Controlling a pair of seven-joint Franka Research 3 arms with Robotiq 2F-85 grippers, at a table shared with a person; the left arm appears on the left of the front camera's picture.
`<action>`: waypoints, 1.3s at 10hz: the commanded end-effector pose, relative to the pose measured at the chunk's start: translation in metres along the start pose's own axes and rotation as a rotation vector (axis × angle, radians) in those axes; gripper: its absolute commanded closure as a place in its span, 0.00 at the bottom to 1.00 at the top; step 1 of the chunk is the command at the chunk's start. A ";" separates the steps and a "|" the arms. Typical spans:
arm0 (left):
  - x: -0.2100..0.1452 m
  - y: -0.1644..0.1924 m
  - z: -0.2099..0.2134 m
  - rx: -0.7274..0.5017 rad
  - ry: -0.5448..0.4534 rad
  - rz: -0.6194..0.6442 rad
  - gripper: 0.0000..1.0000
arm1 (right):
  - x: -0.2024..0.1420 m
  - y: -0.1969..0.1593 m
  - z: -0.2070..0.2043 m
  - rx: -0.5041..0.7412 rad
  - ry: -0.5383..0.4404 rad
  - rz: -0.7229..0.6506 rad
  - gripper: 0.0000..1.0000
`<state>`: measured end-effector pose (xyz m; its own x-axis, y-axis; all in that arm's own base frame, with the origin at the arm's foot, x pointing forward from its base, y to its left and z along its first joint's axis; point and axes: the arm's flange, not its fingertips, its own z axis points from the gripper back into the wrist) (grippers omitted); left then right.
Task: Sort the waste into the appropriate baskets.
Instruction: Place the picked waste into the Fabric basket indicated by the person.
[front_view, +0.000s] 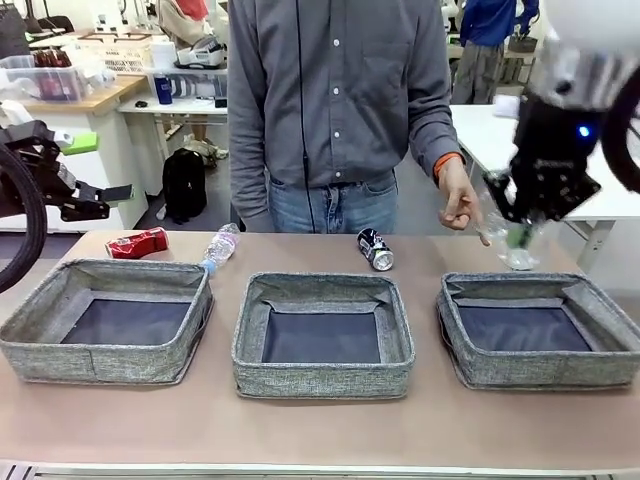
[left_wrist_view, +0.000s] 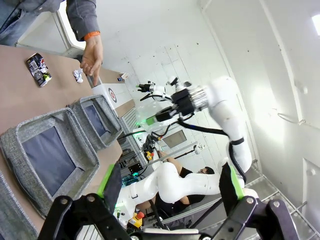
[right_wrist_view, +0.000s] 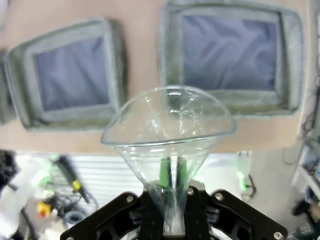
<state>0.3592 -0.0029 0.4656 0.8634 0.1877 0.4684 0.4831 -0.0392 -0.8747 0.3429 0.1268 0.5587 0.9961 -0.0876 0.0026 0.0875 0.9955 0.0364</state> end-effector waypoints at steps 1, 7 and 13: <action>-0.001 -0.003 -0.002 -0.014 -0.005 -0.009 0.00 | 0.011 -0.019 -0.030 -0.006 -0.028 -0.129 0.93; -0.001 -0.003 -0.002 -0.014 -0.005 -0.009 0.00 | 0.041 -0.074 -0.111 -0.018 -0.053 -0.539 0.93; -0.001 -0.003 -0.002 -0.014 -0.005 -0.009 0.00 | 0.054 -0.076 -0.115 -0.005 -0.020 -0.502 0.36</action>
<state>0.3592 -0.0029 0.4654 0.8636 0.1877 0.4679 0.4826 -0.0394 -0.8749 0.3859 0.0491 0.4385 0.8284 -0.5601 -0.0099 0.5601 0.8278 0.0311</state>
